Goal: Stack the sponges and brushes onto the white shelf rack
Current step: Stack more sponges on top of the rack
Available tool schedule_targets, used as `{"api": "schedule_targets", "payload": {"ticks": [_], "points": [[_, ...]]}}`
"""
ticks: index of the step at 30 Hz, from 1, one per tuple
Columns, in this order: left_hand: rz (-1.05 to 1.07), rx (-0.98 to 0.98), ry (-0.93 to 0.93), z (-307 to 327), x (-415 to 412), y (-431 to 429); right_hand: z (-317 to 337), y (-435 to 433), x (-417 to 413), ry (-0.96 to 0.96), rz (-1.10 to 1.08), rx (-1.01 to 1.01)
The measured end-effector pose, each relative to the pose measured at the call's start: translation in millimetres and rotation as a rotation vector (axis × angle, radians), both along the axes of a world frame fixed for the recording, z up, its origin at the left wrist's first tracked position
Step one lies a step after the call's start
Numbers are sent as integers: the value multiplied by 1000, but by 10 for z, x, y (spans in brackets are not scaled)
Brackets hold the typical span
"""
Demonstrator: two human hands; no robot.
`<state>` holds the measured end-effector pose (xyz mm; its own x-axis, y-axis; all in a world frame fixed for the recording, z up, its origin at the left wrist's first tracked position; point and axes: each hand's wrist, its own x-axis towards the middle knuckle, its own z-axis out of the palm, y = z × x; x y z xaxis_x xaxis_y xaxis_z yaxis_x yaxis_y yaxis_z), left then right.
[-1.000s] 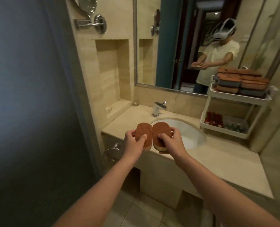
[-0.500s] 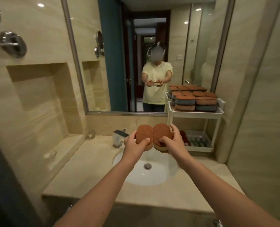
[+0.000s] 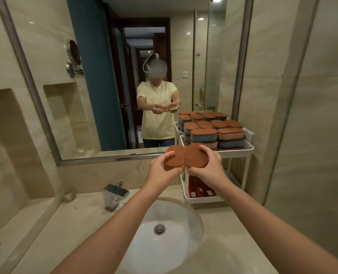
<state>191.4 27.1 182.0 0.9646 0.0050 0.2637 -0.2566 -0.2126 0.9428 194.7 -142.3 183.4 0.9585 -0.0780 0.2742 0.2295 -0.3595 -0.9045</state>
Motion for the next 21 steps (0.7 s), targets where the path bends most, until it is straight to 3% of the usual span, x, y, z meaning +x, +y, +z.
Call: {"api": "schedule_targets", "payload": {"ticks": [11, 21], "points": [[18, -99, -121, 521, 1359, -583, 582, -682, 1479, -151, -1, 36], [121, 51, -43, 595, 2524, -969, 675, -1016, 2635, -108, -95, -106]]}}
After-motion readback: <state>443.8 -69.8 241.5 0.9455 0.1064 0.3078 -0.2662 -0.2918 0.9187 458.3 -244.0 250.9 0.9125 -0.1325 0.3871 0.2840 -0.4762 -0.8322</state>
